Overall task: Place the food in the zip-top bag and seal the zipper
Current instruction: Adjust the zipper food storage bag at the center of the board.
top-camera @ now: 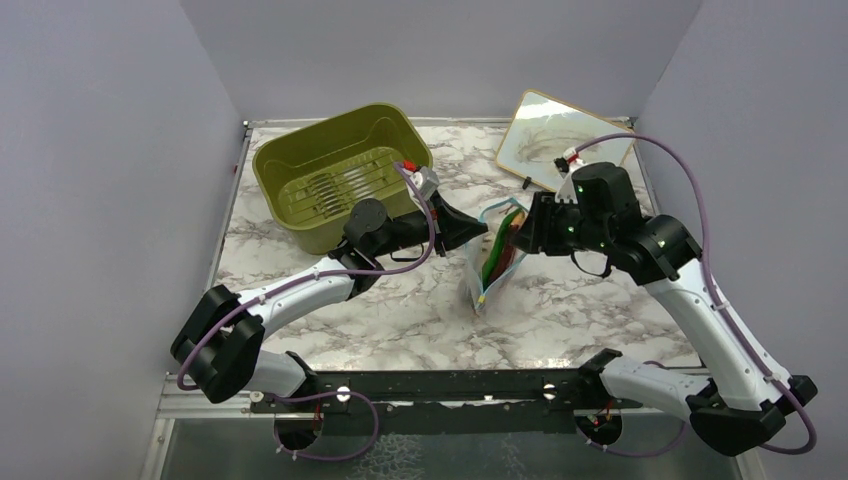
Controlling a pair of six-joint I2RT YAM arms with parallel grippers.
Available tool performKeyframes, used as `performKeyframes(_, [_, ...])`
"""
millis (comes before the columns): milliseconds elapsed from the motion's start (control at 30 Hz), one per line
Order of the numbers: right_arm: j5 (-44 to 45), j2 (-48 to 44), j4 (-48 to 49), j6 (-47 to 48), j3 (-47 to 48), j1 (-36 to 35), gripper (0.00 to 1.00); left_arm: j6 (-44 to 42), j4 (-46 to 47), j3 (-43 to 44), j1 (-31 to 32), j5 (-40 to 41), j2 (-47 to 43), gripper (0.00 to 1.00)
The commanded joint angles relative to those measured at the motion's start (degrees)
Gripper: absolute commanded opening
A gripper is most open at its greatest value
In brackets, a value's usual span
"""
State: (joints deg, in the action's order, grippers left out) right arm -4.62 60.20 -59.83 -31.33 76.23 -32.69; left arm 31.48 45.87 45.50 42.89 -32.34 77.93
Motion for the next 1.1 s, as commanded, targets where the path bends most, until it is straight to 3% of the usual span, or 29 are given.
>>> performKeyframes(0, [3.9, -0.8, -0.7, -1.8, 5.3, -0.4, 0.41, -1.0, 4.2, -0.4, 0.3, 0.2, -0.3, 0.00])
performKeyframes(133, [8.1, -0.1, -0.6, -1.6, 7.2, -0.4, 0.41, -1.0, 4.2, -0.1, 0.3, -0.3, -0.3, 0.00])
performKeyframes(367, [13.8, 4.1, 4.2, 4.8, 5.9, -0.4, 0.52, -1.2, 4.4, -0.1, 0.3, -2.8, -0.7, 0.00])
performKeyframes(467, [12.0, 7.9, 5.0, 6.6, 6.9, 0.0, 0.54, -1.3, 4.4, 0.1, 0.3, -4.2, -0.8, 0.00])
performKeyframes(633, [0.7, 11.5, 9.1, 11.5, 4.7, 3.3, 0.54, -2.0, 4.4, -0.6, 0.3, -5.5, -1.3, 0.00])
performKeyframes(800, [-7.8, 10.9, 14.3, 13.9, -2.9, 8.5, 0.36, -3.7, 4.4, -1.2, 0.3, -7.3, -1.3, 0.00])
performKeyframes(967, [-16.7, 8.6, 19.8, 14.4, -10.6, 9.2, 0.34, -4.7, 4.5, -1.0, 0.3, -8.1, -0.3, 0.00])
performKeyframes(1067, [-18.1, 6.9, 21.4, 14.6, -13.0, 9.2, 0.12, -5.0, 4.5, -0.9, 0.3, -8.1, 0.0, 0.00])
